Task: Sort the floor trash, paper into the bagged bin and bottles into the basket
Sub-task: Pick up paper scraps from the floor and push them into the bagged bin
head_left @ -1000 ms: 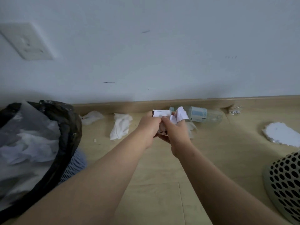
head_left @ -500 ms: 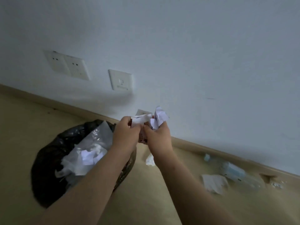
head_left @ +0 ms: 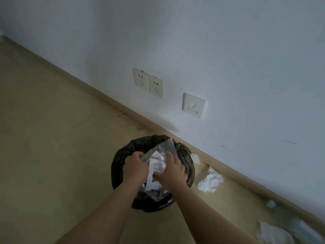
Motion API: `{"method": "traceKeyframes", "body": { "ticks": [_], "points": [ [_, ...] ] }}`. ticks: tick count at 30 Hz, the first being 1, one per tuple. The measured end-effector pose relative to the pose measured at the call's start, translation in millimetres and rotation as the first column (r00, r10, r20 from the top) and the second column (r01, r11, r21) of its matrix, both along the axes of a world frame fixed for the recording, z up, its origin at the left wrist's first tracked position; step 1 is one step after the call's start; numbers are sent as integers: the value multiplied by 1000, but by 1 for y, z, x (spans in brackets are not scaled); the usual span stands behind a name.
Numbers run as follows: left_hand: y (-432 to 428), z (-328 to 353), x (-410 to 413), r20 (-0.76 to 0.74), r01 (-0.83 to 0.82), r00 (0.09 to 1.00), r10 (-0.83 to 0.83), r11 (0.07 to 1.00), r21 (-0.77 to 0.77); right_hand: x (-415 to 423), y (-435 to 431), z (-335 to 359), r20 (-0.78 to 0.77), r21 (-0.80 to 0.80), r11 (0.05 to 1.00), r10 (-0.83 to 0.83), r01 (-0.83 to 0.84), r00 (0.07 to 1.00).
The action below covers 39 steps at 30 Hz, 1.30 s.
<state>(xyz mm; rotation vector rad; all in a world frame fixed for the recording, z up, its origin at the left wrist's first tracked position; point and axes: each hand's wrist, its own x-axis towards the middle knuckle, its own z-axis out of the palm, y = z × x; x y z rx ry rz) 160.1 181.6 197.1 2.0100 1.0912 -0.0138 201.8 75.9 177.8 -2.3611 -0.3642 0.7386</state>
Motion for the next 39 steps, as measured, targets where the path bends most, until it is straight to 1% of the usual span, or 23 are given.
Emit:
{"method": "traceKeyframes", "body": {
  "ticks": [3,6,9,13,15,17,20,22,23,24,26,28,29,30,32,37,39],
  "points": [
    [1,9,0,24,64,998,-65,998,8,8,-12,7,48,50,998,-28,26,998],
    [-8,21,9,46,179,983,-180,984,20,15,-30,15,61,61,997,-60,57,996],
    [-21,30,19,28,314,949,-315,949,28,16,-48,17,62,60,991,-119,116,991],
    [-43,38,26,13,433,901,-433,901,16,17,-77,14,44,85,978,-196,192,980],
    [-56,40,31,0,475,880,-476,879,38,23,-91,11,34,93,970,-230,227,972],
    [-69,37,36,-2,509,860,-510,857,78,31,-104,7,8,94,964,-252,250,968],
    [-93,23,49,4,547,836,-549,834,69,46,-127,-1,-52,97,953,-284,287,958],
    [-107,11,61,-33,583,812,-583,806,100,56,-144,-10,-80,73,945,-314,319,946],
    [-109,7,63,-60,600,798,-599,783,167,57,-149,-13,-89,71,943,-320,326,943],
    [-114,1,70,-91,626,775,-626,739,247,64,-156,-20,-95,59,941,-326,332,941],
    [-116,-10,79,-166,688,706,-688,611,392,76,-162,-32,-104,29,946,-319,323,942],
    [-114,-23,87,-260,754,624,-737,481,447,90,-162,-47,-110,-11,957,-291,292,950],
    [-111,-31,91,-307,783,592,-746,439,441,97,-158,-57,-115,-34,964,-265,263,957],
    [-107,-37,93,-337,799,575,-745,423,428,102,-153,-64,-123,-59,971,-237,232,964],
    [-100,-45,95,-343,797,582,-737,435,419,109,-140,-74,-137,-100,983,-165,152,977],
    [-78,-58,109,-249,725,663,-706,523,448,132,-100,-97,-124,-215,977,-22,-6,992],
    [-67,-62,110,-268,721,680,-683,554,416,140,-86,-105,-118,-237,969,42,-69,992]
  ]
}}
